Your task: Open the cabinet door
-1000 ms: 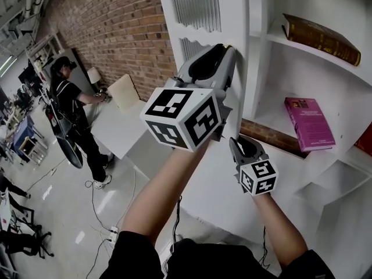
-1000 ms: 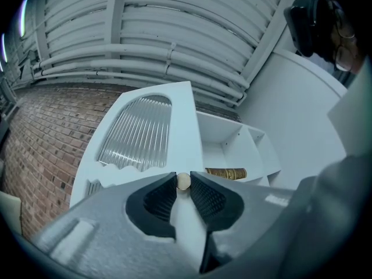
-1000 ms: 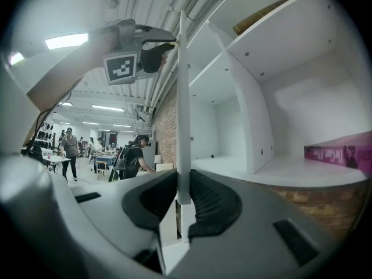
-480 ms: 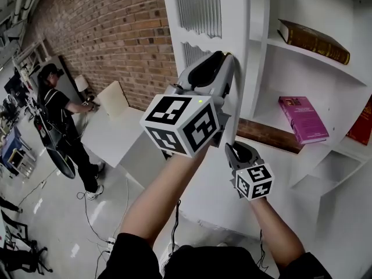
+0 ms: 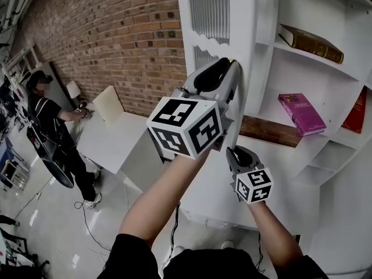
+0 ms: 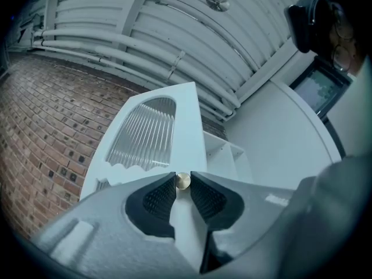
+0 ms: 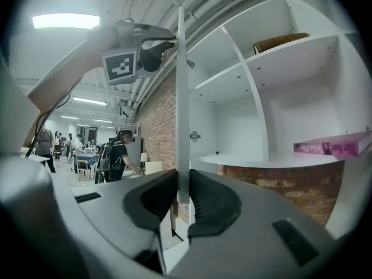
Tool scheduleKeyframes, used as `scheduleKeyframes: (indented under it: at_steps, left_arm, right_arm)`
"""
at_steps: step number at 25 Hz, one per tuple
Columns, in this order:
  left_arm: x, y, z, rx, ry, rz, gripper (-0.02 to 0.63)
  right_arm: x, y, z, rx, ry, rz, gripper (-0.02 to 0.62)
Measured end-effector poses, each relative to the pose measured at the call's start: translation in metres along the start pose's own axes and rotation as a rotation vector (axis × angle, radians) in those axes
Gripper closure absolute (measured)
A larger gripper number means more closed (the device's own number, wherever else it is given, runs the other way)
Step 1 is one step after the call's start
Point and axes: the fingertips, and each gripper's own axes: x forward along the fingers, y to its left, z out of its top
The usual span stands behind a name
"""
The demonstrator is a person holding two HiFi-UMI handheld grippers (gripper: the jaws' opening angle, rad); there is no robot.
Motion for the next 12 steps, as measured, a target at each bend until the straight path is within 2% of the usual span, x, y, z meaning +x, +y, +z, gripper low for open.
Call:
scheduleKeyframes:
  at_steps: [7,12]
  left_arm:
    - [-0.03,0.015,0.015,-0.037,0.006,-0.057,0.52]
    - [-0.055,0.032,0.026,-0.095,-0.01,-0.101,0.52]
  right_arm:
    - [0.003,0.038,0.002,0.008,-0.001,-0.056,0.532]
    - [0.01,0.069,0.002,0.013,-0.005,-0.091,0.532]
